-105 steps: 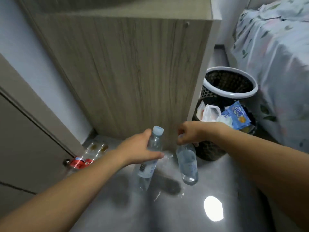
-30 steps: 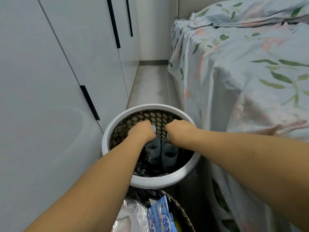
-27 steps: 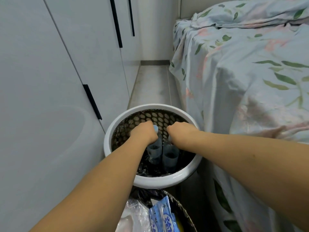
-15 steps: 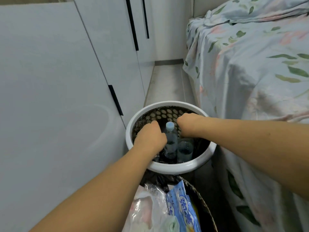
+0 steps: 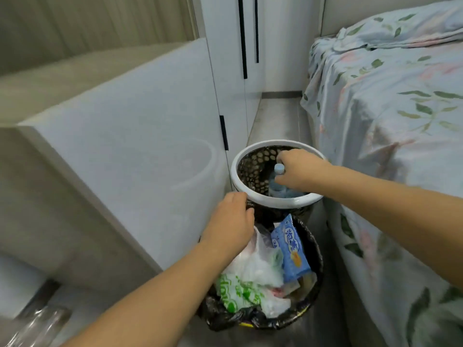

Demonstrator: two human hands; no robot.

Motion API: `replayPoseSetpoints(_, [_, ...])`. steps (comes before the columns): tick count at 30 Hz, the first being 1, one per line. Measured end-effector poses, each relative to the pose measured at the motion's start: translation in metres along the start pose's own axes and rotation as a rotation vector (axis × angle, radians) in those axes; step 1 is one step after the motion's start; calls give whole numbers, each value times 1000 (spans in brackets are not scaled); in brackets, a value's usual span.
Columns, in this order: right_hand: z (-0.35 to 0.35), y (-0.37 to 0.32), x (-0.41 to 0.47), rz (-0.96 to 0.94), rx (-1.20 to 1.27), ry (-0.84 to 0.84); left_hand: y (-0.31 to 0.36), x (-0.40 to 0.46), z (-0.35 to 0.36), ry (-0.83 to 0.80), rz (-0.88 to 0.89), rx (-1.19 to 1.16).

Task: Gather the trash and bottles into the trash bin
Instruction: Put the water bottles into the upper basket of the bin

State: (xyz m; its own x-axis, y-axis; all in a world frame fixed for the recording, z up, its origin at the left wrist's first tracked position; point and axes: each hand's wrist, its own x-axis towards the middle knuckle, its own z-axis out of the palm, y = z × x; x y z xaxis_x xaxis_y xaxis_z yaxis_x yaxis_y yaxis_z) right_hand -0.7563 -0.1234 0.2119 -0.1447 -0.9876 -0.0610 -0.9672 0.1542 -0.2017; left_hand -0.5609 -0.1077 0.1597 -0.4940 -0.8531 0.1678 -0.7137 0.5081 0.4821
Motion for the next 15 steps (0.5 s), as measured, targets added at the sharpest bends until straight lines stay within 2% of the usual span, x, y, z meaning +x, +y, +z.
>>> replayPoseSetpoints(5, [14,-51,-81,-42,55,-7,-16,-76,-16,-84,31,16])
replayPoseSetpoints(10, [41,-113,-150,-144,95,-45,-65,-145,-42,-277,41,73])
replayPoseSetpoints(15, [87,-208,-169,-288,77,-136,-163,-210,-70,-428,-128,212])
